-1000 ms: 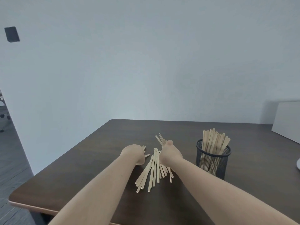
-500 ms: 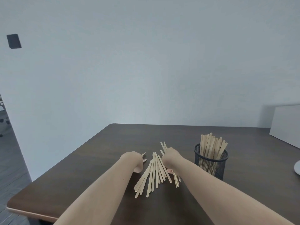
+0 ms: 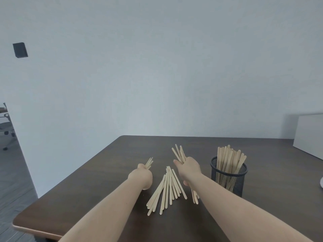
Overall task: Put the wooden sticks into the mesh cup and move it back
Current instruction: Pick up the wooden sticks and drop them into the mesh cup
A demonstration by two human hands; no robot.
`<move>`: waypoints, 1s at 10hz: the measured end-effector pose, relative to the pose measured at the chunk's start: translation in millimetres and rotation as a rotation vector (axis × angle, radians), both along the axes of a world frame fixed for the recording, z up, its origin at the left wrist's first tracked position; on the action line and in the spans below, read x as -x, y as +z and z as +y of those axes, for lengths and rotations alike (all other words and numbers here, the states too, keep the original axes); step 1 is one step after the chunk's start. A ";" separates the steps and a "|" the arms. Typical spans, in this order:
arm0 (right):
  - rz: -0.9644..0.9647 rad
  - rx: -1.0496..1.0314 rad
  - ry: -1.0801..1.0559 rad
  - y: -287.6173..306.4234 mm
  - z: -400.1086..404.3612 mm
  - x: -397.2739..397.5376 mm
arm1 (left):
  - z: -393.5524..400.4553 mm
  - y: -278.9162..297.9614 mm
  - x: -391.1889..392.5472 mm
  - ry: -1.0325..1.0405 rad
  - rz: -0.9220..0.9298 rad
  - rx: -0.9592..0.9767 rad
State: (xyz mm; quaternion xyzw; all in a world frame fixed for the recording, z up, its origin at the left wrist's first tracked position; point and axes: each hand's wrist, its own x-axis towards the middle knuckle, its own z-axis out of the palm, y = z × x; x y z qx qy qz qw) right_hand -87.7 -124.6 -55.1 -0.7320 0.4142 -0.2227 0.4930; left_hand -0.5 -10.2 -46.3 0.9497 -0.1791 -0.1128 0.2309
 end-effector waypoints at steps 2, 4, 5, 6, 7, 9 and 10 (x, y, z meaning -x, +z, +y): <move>-0.101 0.160 -0.020 4.2 2.4 -2.1 | -7.6 -3.6 -13.6 -0.097 -0.150 0.257; -0.368 0.316 -0.166 17.1 12.6 0.4 | -13.8 9.8 2.6 -0.123 -0.225 0.785; -0.486 0.255 -0.193 9.8 16.3 0.7 | -14.9 10.2 11.8 -0.101 -0.187 0.871; -0.505 0.253 -0.178 -0.1 14.6 2.6 | -14.9 3.5 13.2 -0.085 -0.165 0.883; -0.506 0.273 -0.152 -6.2 11.4 3.6 | -13.9 0.6 12.5 -0.078 -0.171 0.894; -0.528 0.290 -0.146 -10.0 9.7 3.5 | -13.1 -2.0 7.7 -0.091 -0.201 0.883; -0.515 0.304 -0.155 -8.4 11.7 4.9 | -12.6 -2.6 8.6 -0.083 -0.179 0.893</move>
